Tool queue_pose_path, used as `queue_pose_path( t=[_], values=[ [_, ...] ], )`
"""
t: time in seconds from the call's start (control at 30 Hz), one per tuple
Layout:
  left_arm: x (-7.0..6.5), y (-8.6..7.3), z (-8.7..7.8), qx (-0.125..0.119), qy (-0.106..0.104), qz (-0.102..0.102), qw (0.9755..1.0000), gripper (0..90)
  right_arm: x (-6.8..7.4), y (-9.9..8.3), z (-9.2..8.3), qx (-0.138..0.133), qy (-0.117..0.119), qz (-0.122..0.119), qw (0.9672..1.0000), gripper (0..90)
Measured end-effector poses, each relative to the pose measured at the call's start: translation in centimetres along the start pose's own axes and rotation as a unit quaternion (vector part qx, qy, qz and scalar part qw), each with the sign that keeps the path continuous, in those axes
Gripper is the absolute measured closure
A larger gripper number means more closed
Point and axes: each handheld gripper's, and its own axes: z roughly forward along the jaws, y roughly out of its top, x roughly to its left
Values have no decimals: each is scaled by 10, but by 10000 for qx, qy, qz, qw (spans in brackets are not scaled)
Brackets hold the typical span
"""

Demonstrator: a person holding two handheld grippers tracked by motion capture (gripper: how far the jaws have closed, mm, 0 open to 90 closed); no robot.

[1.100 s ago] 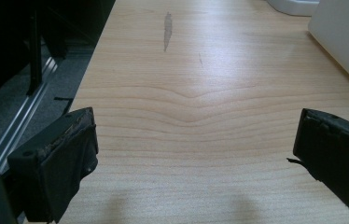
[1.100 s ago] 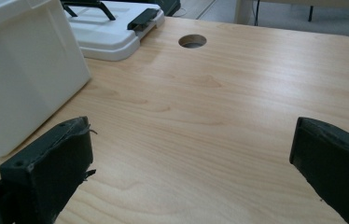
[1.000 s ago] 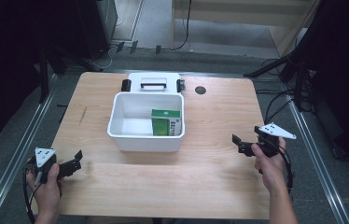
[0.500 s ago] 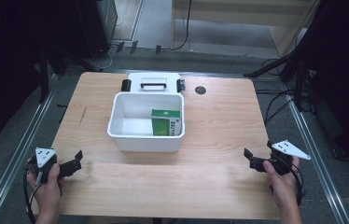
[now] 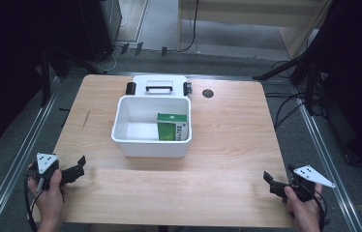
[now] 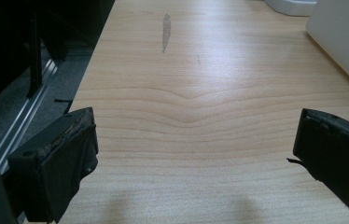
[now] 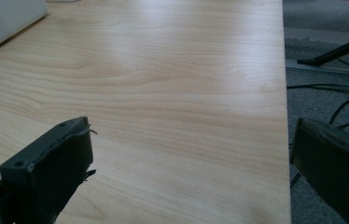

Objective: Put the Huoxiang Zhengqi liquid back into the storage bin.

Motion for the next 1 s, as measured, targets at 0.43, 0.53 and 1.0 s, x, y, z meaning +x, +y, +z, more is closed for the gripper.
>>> queue_pose_path(
  t=[0.43, 0.53, 1.0],
  values=[
    [-4, 1, 2, 95, 10, 182, 9998, 8, 3, -11, -7, -260, 0, 11, 9997, 0],
    [-5, 1, 2, 111, 27, 216, 9997, 8, 3, -13, -7, -248, 47, -11, 9997, 0],
    [-3, 0, 2, 82, -23, 123, 9999, 8, 5, -12, -6, -133, 41, -60, 9999, 1]
  ],
)
